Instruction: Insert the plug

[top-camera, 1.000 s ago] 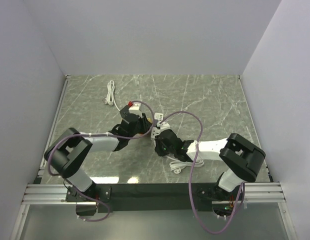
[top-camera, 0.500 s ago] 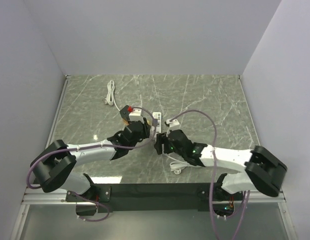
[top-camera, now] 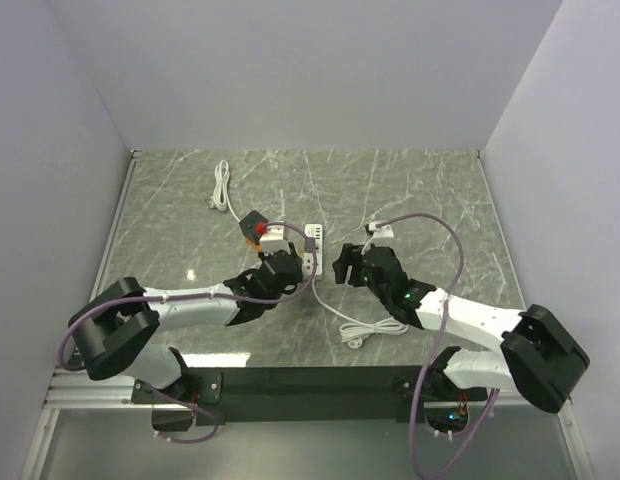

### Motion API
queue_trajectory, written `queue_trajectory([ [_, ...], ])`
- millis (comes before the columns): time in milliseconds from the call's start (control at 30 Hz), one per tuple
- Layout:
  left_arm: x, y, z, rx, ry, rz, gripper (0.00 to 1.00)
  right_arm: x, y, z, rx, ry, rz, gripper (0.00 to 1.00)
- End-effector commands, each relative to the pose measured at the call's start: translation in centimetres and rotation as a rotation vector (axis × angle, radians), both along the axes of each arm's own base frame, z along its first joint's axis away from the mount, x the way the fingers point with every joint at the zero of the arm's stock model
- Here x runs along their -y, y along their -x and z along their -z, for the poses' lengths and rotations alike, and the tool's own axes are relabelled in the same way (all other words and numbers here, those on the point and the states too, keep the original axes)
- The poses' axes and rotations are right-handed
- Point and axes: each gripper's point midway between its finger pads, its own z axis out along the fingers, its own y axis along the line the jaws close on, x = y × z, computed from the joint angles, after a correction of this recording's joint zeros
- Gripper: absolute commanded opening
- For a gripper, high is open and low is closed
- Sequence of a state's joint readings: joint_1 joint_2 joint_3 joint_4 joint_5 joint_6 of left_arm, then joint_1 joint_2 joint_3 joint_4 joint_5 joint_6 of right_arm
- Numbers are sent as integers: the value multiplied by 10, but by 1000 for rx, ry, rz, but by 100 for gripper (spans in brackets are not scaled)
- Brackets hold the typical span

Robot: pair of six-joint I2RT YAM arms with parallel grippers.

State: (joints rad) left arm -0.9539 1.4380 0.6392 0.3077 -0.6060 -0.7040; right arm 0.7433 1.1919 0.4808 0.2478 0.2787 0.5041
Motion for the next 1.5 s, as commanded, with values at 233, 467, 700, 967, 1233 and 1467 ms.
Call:
queue_trajectory([
  [233, 22, -18, -20, 49, 76, -106, 0, -6, -25, -27, 87, -62, 0, 74],
  [467, 27, -25, -10, 38, 16, -150, 0, -1, -28, -28, 94, -85, -15, 75],
  [700, 26, -30, 3, 30, -57, -184, 0, 4, -23, -32, 112, -104, -26, 74],
  [967, 40, -28, 2, 51, -70, -157, 0, 7, -21, -33, 119, -116, -34, 75],
  [1233, 37, -23, 9, 45, -129, -172, 0, 3, -21, -31, 108, -124, -54, 75],
  [1467, 36, -21, 12, 50, -155, -156, 0, 1, -21, -29, 101, -123, -61, 74],
])
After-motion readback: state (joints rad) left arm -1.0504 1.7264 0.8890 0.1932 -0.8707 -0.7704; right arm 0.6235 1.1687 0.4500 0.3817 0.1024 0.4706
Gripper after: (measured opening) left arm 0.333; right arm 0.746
